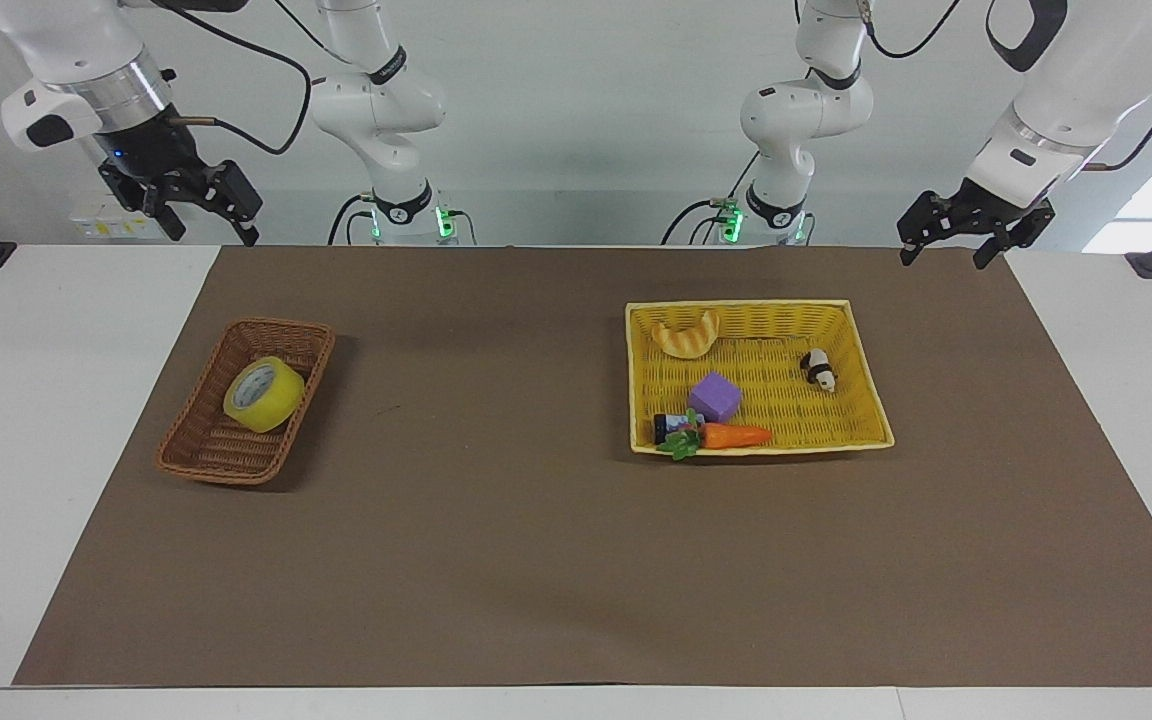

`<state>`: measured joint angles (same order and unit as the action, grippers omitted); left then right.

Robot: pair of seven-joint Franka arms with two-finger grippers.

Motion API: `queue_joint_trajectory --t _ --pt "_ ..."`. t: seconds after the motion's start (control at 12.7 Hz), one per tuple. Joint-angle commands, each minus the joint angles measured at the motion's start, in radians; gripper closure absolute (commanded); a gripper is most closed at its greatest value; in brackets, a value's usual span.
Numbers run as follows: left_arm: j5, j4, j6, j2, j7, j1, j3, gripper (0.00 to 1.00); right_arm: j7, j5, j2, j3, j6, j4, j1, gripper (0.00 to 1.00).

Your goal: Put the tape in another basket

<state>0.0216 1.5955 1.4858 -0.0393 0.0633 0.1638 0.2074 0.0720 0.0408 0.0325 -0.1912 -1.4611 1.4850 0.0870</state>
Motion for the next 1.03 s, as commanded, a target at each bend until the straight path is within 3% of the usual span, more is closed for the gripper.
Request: queue_joint_trajectory --t 0.0,0.63,0.95 --pt "-0.020 -0.028 -0.024 0.013 0.013 0.011 0.010 0.00 0.045 -0.019 0.035 0.004 -0.008 0.047 -0.001 0.00" --pt "-0.020 -0.028 -0.024 0.013 0.013 0.011 0.009 0.00 -0.118 -0.077 0.036 0.006 0.054 0.049 0.002 0.00" --pt "-0.020 -0.028 -0.024 0.013 0.013 0.011 0.009 0.00 -0.112 -0.087 0.036 0.007 0.030 0.049 0.011 0.00"
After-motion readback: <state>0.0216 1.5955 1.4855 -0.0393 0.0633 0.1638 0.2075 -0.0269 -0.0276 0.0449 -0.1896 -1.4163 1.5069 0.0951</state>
